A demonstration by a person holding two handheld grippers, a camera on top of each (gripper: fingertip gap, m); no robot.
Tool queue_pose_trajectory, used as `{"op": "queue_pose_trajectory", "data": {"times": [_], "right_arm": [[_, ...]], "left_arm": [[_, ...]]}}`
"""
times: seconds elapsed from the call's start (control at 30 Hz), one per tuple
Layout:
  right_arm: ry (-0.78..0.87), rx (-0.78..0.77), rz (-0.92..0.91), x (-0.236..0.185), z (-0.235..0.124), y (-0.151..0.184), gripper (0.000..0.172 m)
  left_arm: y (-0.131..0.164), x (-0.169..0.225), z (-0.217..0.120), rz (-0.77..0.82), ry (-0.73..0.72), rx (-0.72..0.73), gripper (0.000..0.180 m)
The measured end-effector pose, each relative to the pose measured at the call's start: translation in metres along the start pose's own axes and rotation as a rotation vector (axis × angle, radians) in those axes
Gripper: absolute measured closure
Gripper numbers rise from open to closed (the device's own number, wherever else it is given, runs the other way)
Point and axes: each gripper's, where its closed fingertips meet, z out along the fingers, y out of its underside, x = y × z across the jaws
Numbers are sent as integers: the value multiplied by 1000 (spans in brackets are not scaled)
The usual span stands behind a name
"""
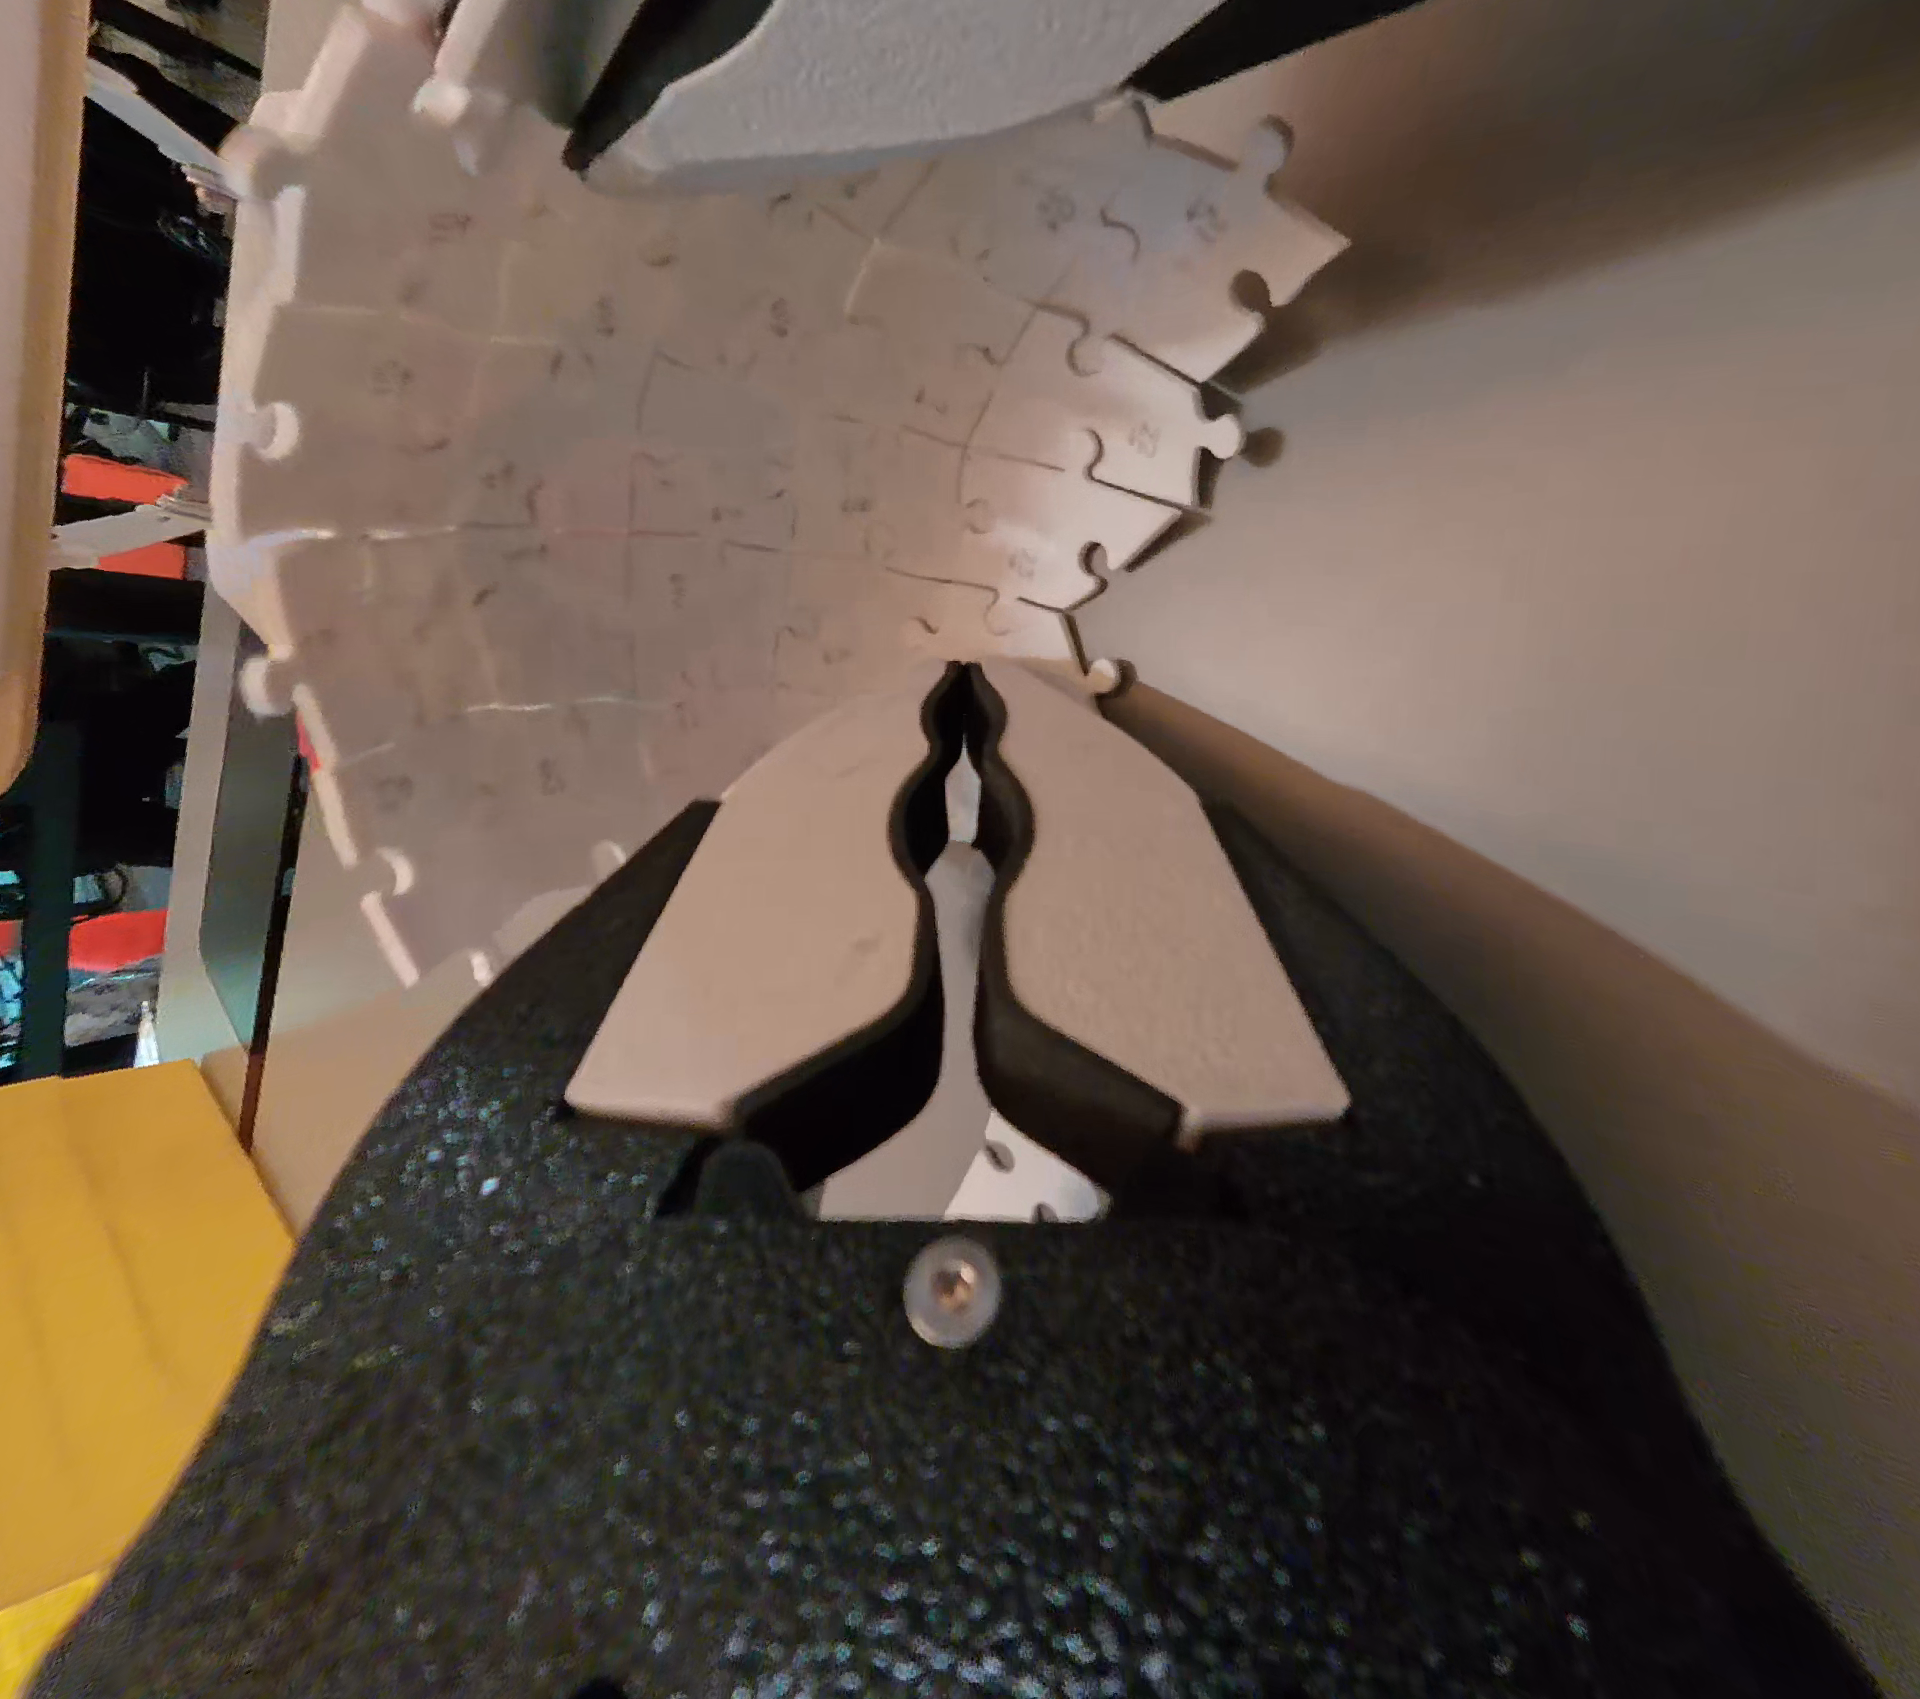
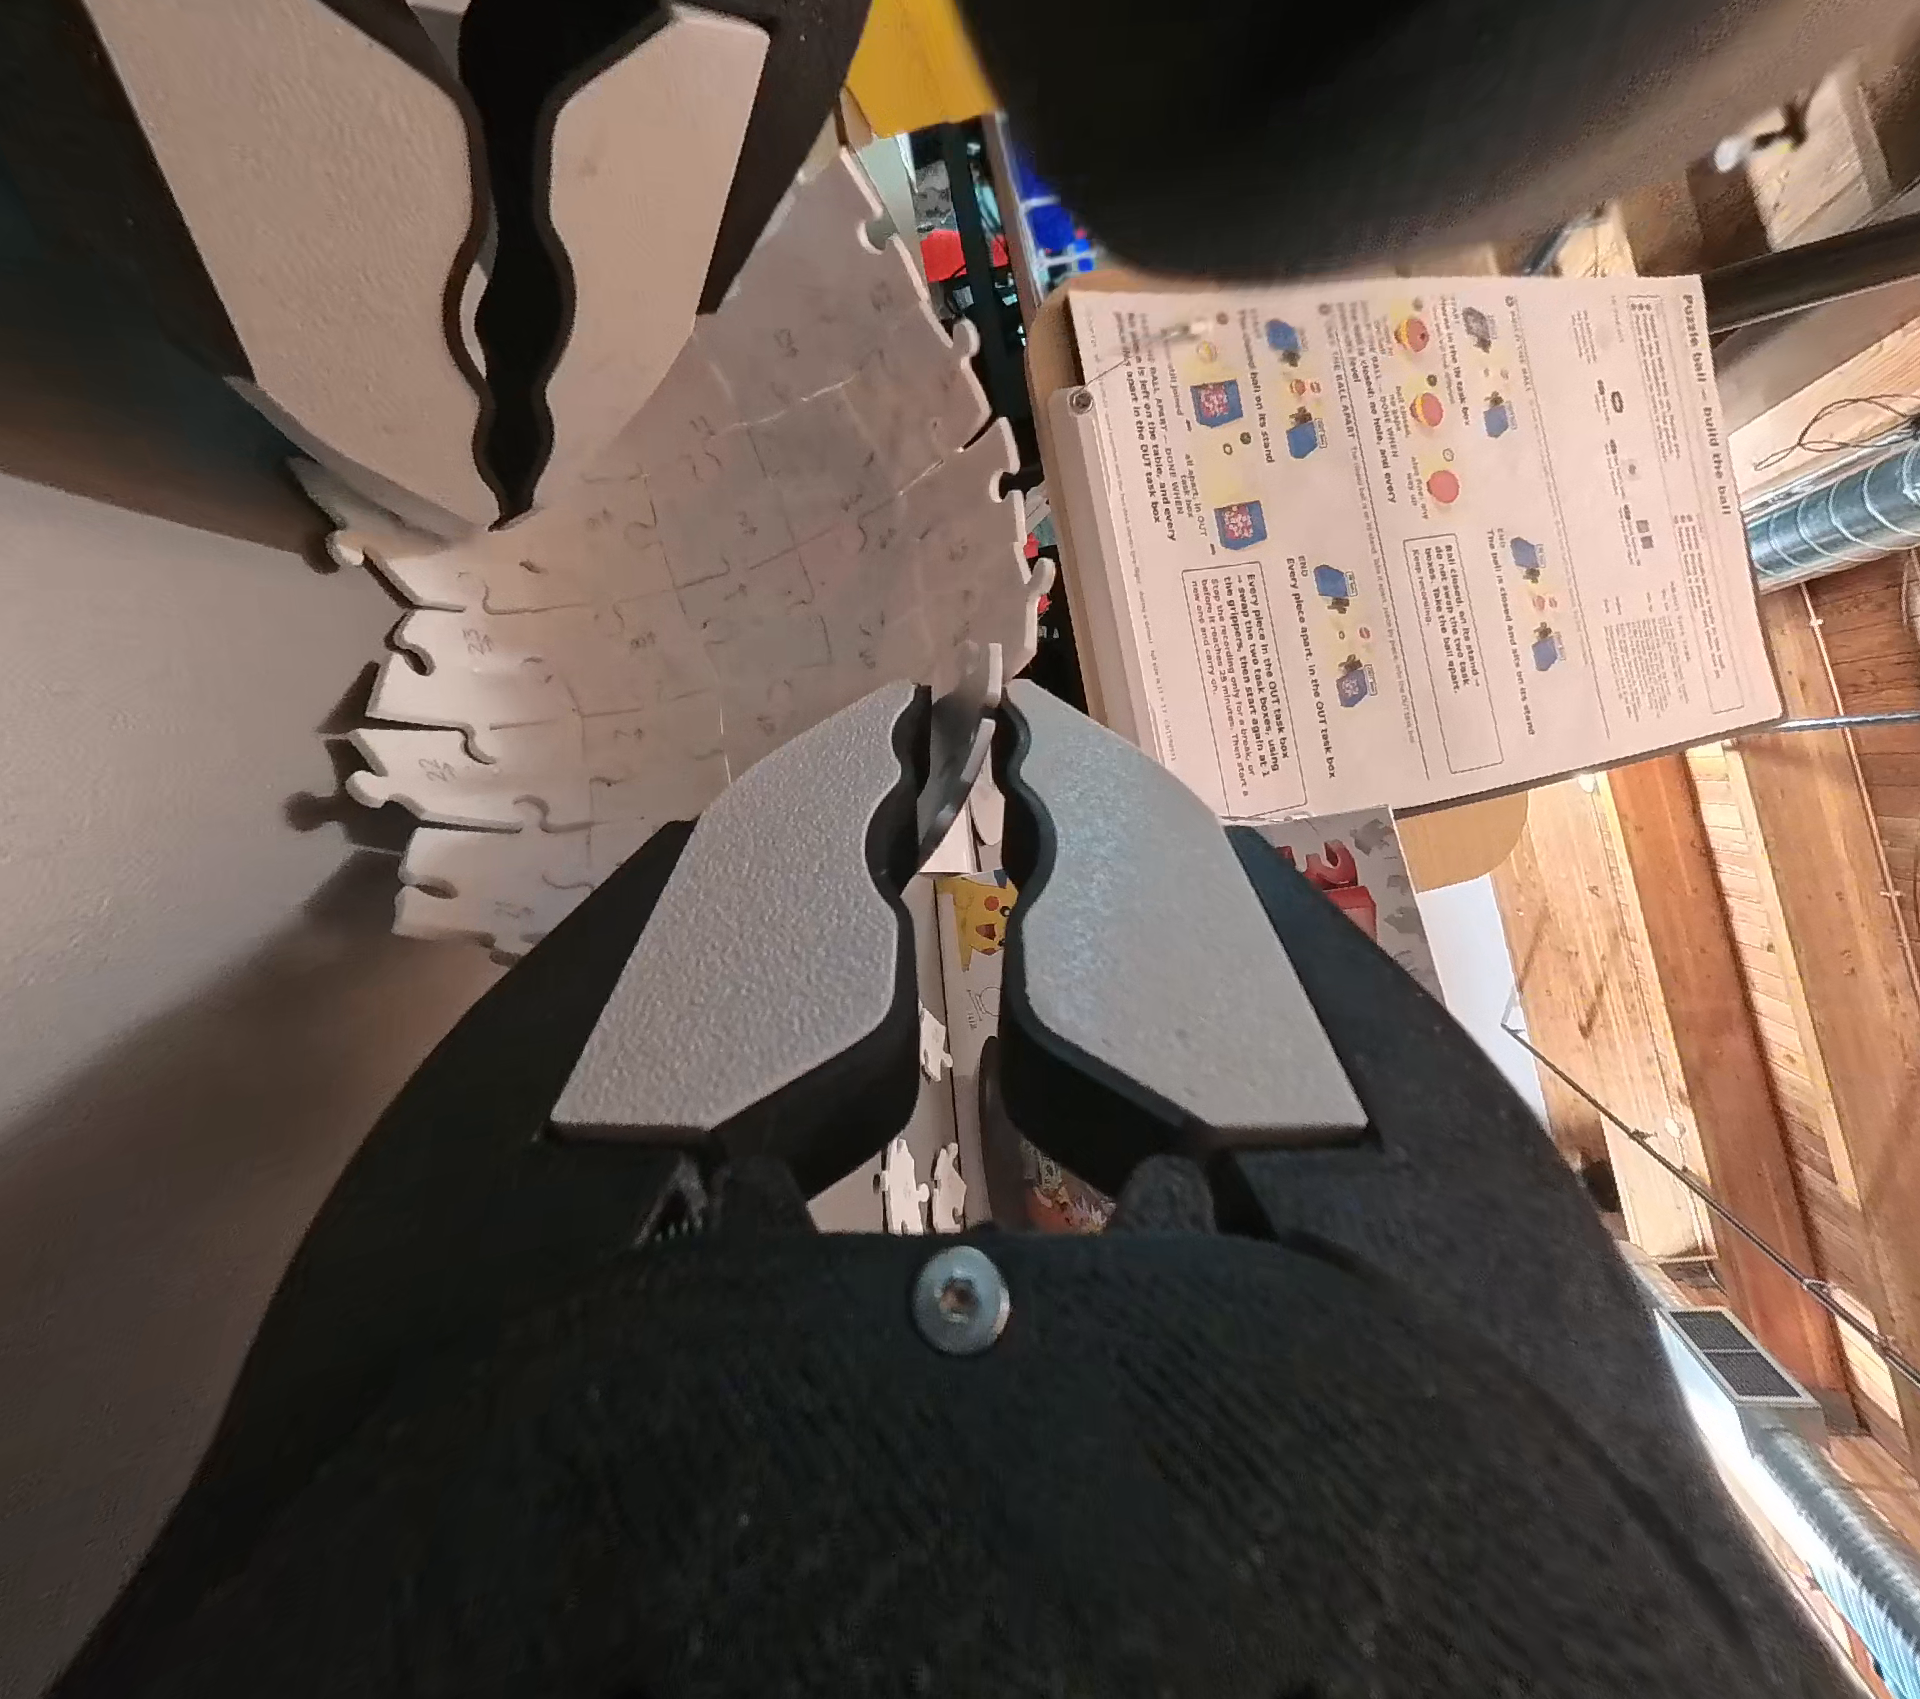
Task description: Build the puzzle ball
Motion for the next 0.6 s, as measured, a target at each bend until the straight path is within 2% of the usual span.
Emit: {"op": "queue_pose_trajectory", "data": {"times": [0.2,0.33,0.6], "right_arm": [[3,-5,-10,0,-1,-1,161],[4,-5,-19,0,-2,-2,161],[6,-2,-22,0,-2,-3,161]], "left_arm": [[0,0,0,2,-14,15,180],[-4,-7,-9,-106,-30,80,180],[0,6,-7,-214,108,12,180]]}}
